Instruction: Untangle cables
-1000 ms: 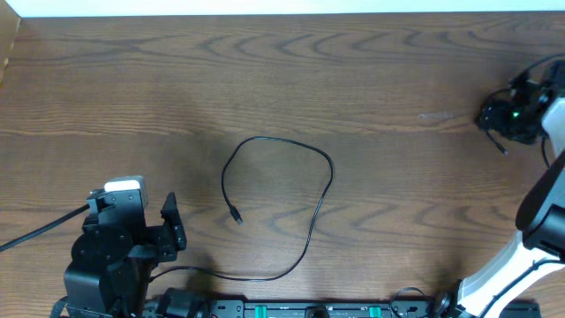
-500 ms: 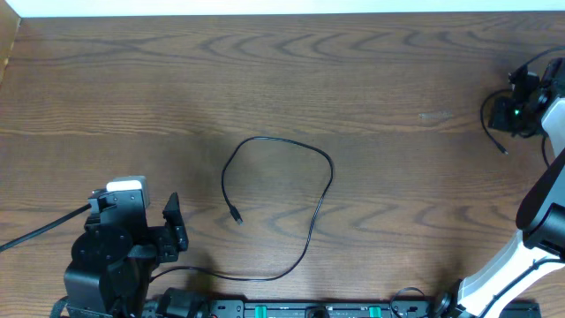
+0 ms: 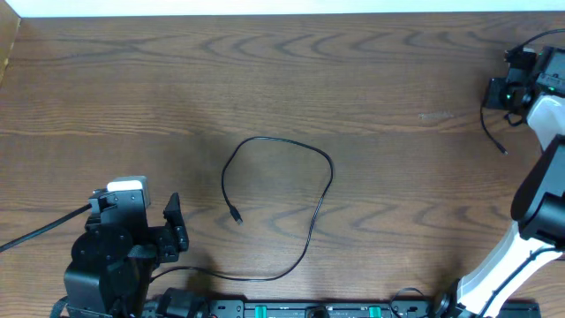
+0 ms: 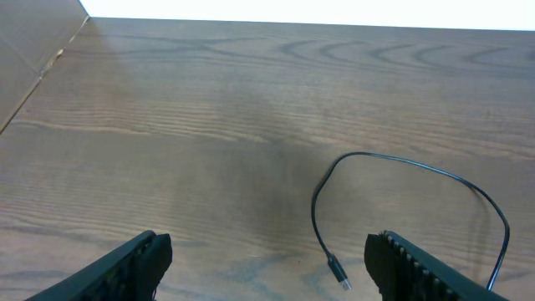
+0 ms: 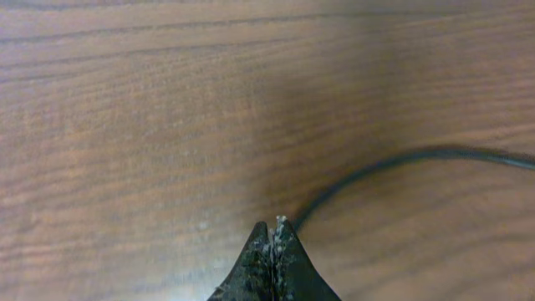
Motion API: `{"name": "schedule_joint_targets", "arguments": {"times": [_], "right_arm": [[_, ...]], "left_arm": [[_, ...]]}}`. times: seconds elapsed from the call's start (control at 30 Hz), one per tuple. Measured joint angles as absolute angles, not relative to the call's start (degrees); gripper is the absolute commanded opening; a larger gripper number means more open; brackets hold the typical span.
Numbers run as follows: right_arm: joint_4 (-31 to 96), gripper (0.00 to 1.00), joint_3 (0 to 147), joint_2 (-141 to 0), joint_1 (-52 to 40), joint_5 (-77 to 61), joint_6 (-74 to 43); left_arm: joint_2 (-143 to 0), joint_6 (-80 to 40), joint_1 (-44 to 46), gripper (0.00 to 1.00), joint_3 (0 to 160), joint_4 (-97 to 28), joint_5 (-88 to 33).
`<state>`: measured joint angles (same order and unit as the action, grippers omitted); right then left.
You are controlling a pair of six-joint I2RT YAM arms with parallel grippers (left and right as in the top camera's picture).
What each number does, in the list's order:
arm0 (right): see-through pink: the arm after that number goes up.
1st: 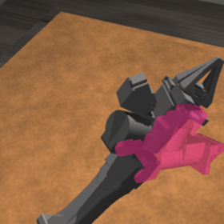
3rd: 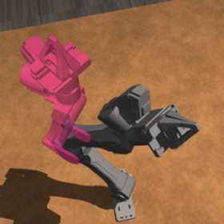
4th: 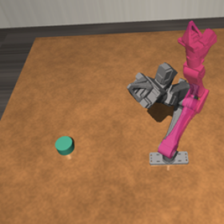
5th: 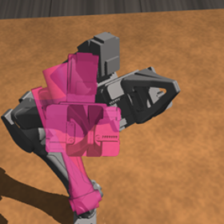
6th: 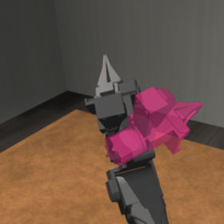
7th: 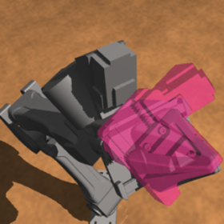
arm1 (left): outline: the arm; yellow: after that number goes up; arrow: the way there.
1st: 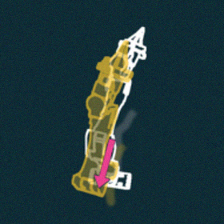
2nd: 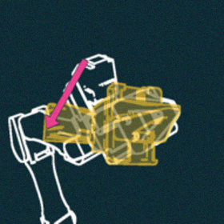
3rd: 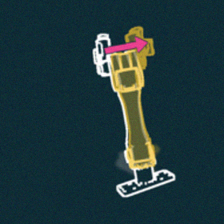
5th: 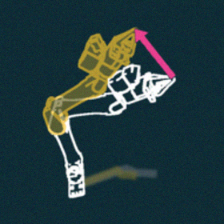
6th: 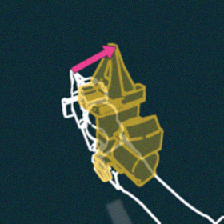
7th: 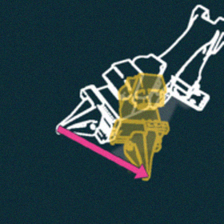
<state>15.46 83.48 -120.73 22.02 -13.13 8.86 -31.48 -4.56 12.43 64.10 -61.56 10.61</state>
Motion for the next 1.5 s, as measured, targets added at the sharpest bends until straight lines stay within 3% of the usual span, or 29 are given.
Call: {"name": "schedule_joint_targets", "arguments": {"times": [0.37,0.87,1.07,1.5], "right_arm": [[-2.4,0.01,83.8,-122.8,21.9,-13.5,1.9],[-3.2,0.01,84.6,-131.9,21.9,-15.6,-2.2],[6.0,0.01,86.9,-131.2,21.9,-14.5,-2.5],[35.8,0.01,89.6,-126.5,25.2,9.0,-16.8]], "left_arm": [[-31.5,-4.6,12.4,0.79,64.1,-61.6,10.2],[-31.5,-4.6,12.4,0.79,64.1,-61.6,9.5],[-31.5,-4.7,12.4,0.79,64.1,-61.6,9.3],[-31.5,-4.7,12.4,0.79,64.1,-61.6,9.3]]}}
